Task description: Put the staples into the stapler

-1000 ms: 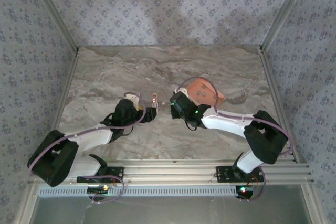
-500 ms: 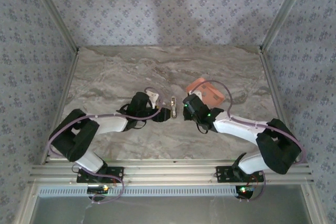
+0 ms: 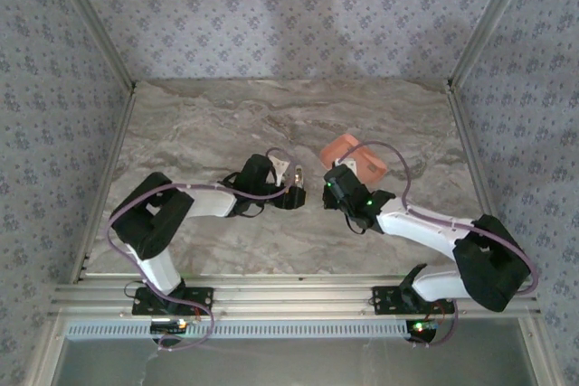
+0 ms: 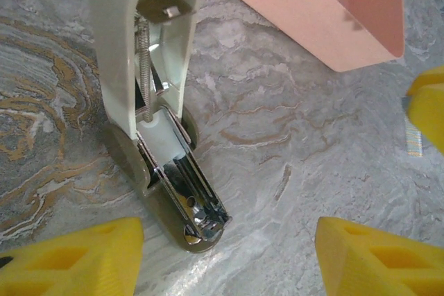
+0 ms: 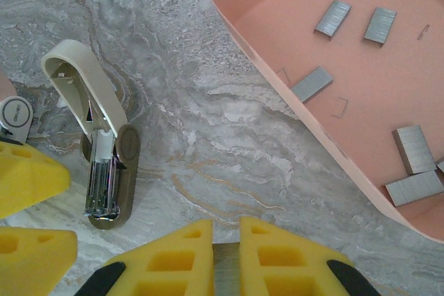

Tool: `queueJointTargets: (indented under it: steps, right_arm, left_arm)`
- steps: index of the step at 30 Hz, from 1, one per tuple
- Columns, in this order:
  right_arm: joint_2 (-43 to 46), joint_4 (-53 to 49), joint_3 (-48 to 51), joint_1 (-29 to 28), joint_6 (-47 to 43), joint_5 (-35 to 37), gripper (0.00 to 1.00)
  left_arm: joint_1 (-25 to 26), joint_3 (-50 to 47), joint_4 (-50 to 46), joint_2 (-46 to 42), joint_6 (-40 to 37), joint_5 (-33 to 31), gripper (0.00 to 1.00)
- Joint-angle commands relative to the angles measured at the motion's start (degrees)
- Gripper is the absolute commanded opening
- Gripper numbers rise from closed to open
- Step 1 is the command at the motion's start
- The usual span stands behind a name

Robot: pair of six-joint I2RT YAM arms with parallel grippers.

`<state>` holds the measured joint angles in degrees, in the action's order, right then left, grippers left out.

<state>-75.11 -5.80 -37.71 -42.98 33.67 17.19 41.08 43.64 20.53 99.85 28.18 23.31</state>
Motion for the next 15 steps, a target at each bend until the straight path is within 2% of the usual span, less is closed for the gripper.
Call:
queueJointTargets:
  steps: [1, 15]
  right_arm:
    - [1.4, -0.2, 1.0, 0.5, 0.7, 1.0, 0.13]
    - [2.3, 1.2, 1.7, 0.7, 0.4, 0.7, 0.13]
  left_arm:
    - [0.9, 2.3, -1.0, 1.7, 0.5, 1.6, 0.66]
    - [1.5, 4.1, -0.7, 3.6, 0.8, 3.1, 0.66]
